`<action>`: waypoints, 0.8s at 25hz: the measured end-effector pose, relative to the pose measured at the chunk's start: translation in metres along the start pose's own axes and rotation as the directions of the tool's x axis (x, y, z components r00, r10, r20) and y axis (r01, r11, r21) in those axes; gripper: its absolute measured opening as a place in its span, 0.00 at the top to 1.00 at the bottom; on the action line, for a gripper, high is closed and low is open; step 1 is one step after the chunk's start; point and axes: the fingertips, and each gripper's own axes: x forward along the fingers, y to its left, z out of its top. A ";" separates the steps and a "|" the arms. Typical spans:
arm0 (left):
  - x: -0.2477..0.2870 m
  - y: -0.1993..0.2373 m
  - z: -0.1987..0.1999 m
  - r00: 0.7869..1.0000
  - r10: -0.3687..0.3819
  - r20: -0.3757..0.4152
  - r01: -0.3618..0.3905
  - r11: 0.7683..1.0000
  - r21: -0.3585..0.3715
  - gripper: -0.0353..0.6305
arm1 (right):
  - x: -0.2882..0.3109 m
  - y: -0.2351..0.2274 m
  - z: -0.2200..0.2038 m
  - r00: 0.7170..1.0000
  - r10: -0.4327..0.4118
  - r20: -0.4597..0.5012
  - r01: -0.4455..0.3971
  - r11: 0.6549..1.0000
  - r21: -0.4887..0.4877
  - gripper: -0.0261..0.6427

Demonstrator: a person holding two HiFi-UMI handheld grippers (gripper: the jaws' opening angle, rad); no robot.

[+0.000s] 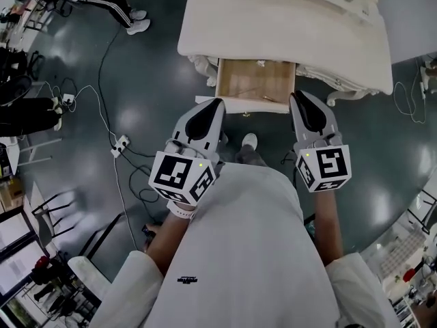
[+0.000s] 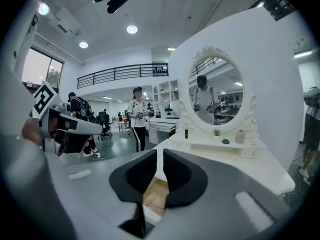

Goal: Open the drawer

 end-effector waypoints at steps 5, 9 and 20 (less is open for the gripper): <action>-0.003 -0.006 0.009 1.000 -0.019 0.020 0.019 1.000 0.004 0.93 | -0.014 -0.002 0.021 0.999 -0.025 0.038 0.026 1.000 -0.017 0.94; -0.004 -0.009 0.005 0.999 -0.043 0.005 0.043 0.999 0.002 0.93 | -0.025 -0.006 0.035 0.998 -0.030 0.055 0.030 1.000 -0.005 0.94; -0.007 0.001 0.028 0.998 -0.023 0.055 0.024 1.000 -0.019 0.93 | -0.053 -0.016 0.068 0.988 -0.072 0.138 0.073 0.997 -0.005 0.94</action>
